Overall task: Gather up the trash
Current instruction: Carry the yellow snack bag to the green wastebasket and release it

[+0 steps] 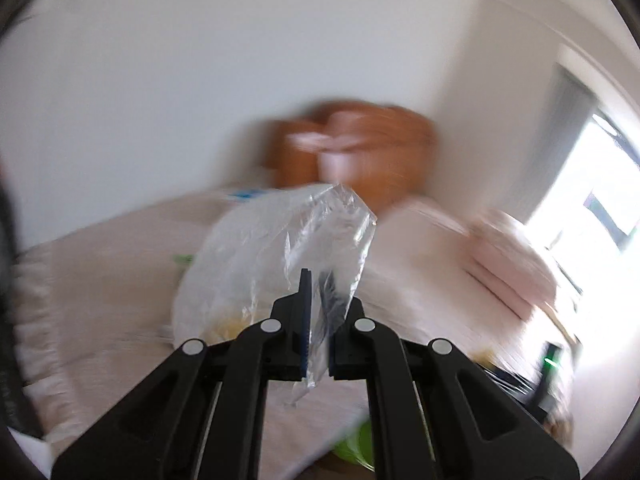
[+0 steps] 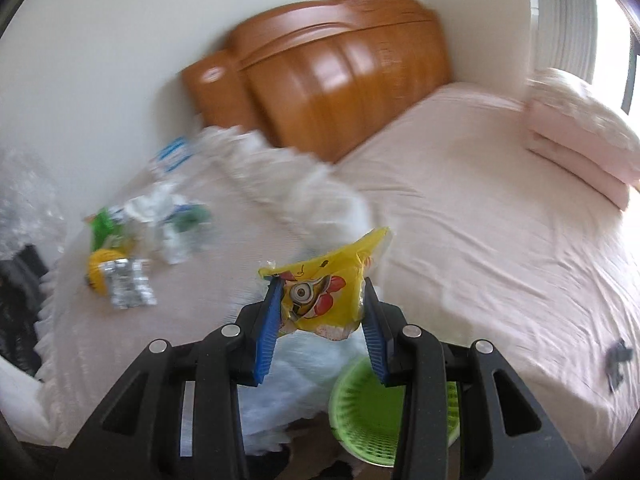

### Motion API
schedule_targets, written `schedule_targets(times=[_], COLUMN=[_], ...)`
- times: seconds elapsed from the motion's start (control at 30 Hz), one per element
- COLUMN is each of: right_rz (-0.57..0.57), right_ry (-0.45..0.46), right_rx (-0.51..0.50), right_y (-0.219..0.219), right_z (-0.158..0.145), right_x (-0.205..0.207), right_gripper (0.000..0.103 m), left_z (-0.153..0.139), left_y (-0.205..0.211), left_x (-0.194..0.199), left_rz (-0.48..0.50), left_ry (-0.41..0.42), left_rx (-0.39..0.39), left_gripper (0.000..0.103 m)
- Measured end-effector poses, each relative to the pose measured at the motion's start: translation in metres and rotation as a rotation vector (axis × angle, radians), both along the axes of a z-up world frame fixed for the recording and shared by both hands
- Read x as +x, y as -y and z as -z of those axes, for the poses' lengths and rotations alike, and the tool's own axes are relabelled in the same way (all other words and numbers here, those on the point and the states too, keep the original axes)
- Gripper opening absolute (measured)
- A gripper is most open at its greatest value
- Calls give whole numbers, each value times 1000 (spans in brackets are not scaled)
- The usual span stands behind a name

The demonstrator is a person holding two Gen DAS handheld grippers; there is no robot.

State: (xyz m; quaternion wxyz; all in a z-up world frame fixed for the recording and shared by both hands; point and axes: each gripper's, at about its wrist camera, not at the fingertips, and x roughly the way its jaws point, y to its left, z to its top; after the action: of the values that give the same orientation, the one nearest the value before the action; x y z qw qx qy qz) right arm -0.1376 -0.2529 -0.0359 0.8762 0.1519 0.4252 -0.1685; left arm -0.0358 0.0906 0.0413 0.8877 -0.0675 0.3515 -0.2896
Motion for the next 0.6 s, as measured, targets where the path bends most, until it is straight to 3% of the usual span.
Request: schedule_targets(times=[0.23, 0.3, 0.43, 0.6], right_rz=[140, 176, 241, 303], right_ry=[-15, -16, -19, -20], right_rx=[-49, -49, -47, -38], right_y=[48, 58, 73, 85], right_z=[-1, -1, 0, 3], right_x=[-74, -95, -130, -158], right_gripper=[39, 39, 39, 39], left_z=[21, 34, 63, 107], left_y=[135, 161, 206, 257], left_x=[-60, -71, -82, -88], left_rz=[429, 504, 610, 658], left_ry=[-89, -120, -185, -289], left_rx=[-3, 15, 46, 116], left_gripper=[6, 6, 6, 6])
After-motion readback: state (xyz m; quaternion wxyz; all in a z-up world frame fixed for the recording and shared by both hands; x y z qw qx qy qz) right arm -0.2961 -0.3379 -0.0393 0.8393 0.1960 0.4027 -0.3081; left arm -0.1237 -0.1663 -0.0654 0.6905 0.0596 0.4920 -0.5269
